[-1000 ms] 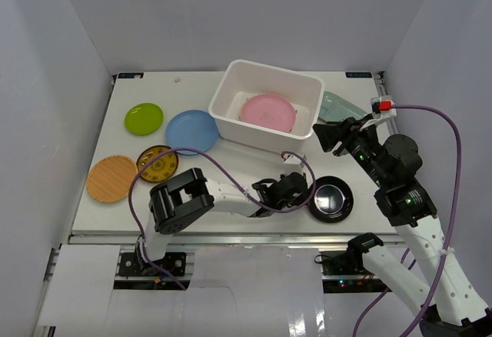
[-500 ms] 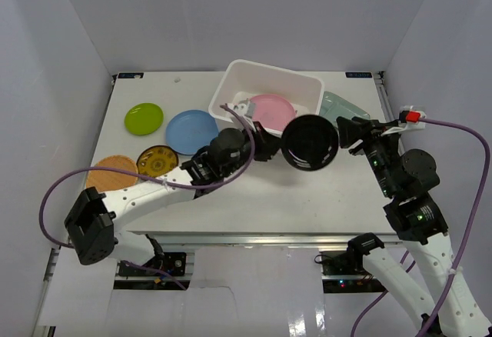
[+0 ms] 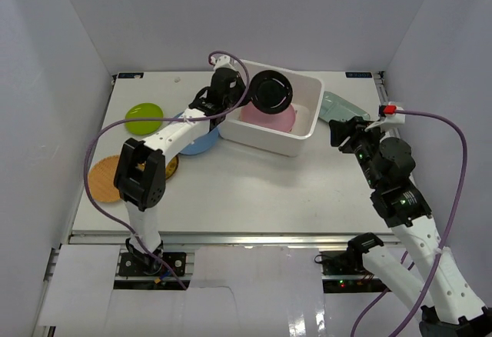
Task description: Place the plates into the plastic bin on the countertop
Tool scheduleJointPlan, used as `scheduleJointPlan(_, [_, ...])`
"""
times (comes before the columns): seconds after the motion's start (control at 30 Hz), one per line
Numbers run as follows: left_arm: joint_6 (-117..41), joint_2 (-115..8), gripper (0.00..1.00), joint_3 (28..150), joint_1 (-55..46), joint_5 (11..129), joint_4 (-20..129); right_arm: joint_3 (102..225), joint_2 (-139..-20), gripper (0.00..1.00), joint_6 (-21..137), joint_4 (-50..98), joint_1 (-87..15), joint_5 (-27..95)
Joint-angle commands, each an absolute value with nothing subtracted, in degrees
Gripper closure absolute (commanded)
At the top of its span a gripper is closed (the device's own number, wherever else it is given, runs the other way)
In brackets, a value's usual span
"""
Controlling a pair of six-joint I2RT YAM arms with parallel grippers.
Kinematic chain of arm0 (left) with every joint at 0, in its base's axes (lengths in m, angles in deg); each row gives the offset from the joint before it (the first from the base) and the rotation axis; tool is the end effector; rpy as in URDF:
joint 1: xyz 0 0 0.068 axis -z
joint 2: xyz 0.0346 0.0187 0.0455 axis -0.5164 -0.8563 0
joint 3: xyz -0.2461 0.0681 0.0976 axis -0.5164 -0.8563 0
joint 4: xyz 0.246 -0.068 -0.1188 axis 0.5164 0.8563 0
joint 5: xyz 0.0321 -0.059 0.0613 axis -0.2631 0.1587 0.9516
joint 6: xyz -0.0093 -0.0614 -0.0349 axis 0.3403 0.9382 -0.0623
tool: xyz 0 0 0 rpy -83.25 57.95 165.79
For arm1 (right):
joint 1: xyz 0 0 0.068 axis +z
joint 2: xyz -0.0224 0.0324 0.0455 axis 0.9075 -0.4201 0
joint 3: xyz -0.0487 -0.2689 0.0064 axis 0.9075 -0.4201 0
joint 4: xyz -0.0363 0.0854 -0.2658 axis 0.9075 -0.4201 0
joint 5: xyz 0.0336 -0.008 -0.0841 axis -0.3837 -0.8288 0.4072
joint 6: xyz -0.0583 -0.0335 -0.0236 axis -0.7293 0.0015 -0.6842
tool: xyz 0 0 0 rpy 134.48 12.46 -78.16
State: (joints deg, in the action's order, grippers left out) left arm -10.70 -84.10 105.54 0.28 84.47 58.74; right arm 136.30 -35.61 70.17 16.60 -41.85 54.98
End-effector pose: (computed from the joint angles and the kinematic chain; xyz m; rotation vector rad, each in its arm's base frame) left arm 0.4205 -0.2491 0.3035 -0.2016 1.9641 -0.7149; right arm 0.1791 0.0624 0.3906 0.1332 1.5237 0.4128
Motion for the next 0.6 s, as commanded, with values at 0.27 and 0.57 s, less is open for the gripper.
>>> scheduleJointPlan(0.27, [-17.0,-91.3,0.52,113.5,0.0,85.9,71.0,132.4,-43.6,0.45,71.1,20.6,-42.2,64.3])
scheduleJointPlan(0.57, [-23.3,-86.3,0.02,118.4,0.0,83.7,71.8,131.6,-58.1,0.41,75.2,27.3,-52.4,59.4])
